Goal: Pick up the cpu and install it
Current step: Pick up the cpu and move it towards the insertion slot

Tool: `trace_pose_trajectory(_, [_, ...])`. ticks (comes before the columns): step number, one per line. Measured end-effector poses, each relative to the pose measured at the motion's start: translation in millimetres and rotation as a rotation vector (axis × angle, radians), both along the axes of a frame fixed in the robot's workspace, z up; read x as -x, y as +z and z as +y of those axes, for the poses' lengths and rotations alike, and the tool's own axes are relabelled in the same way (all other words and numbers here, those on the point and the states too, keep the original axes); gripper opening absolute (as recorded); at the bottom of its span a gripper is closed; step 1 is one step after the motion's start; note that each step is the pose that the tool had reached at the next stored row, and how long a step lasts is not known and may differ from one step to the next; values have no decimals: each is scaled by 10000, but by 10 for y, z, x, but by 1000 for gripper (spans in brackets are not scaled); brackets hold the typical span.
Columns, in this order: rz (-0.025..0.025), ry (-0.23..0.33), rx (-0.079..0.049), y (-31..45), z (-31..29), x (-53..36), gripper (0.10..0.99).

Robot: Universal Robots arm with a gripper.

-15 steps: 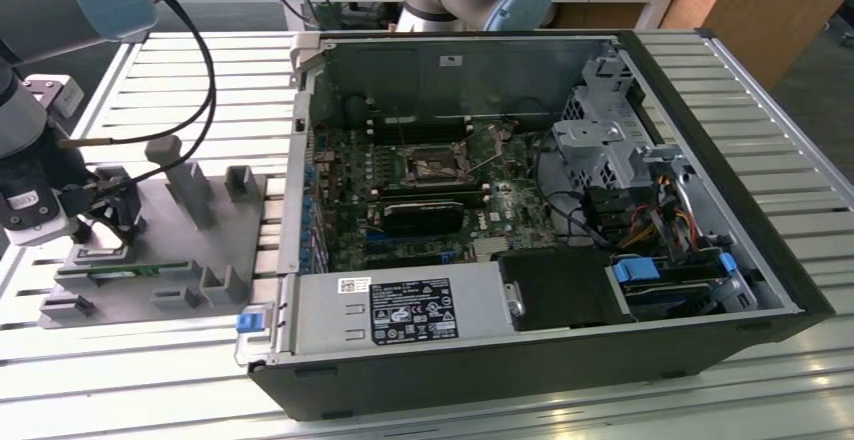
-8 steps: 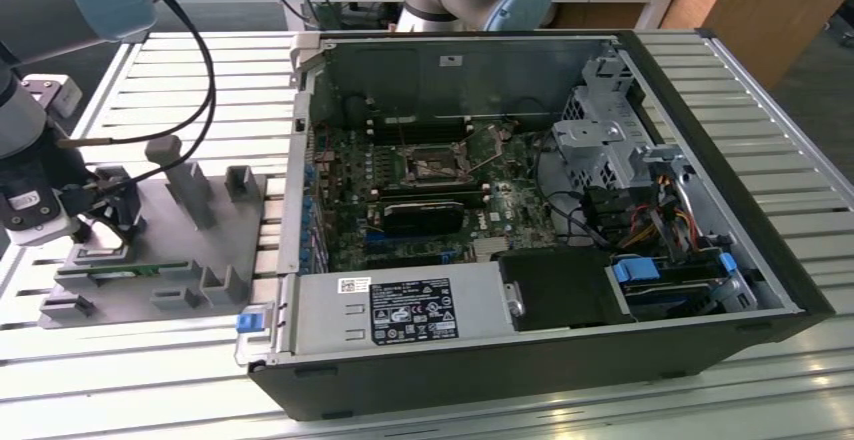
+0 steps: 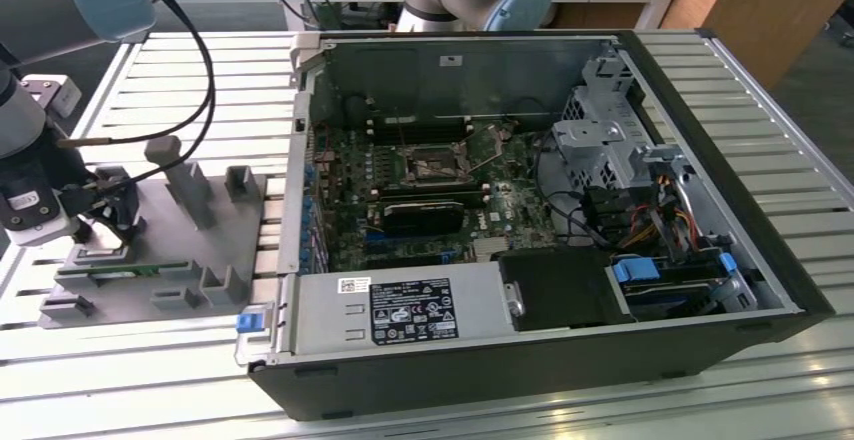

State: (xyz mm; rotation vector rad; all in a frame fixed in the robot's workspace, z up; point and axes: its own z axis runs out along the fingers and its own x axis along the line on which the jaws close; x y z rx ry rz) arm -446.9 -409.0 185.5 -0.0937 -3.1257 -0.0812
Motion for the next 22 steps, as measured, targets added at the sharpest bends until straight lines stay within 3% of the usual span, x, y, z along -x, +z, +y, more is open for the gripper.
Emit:
trace_pose_trajectory(1, [0, 2, 0, -1, 0, 0, 529])
trace_pose_trajectory(15, [-3, 6, -2, 30, 0, 0, 529])
trace_pose_trajectory(17, [-2, 6, -4, 28, 0, 0, 537])
trace_pose_trajectory(18, [-4, 10, -5, 28, 0, 3, 600])
trace_pose_trajectory(22, [-45, 30, -12, 20, 0, 27, 600])
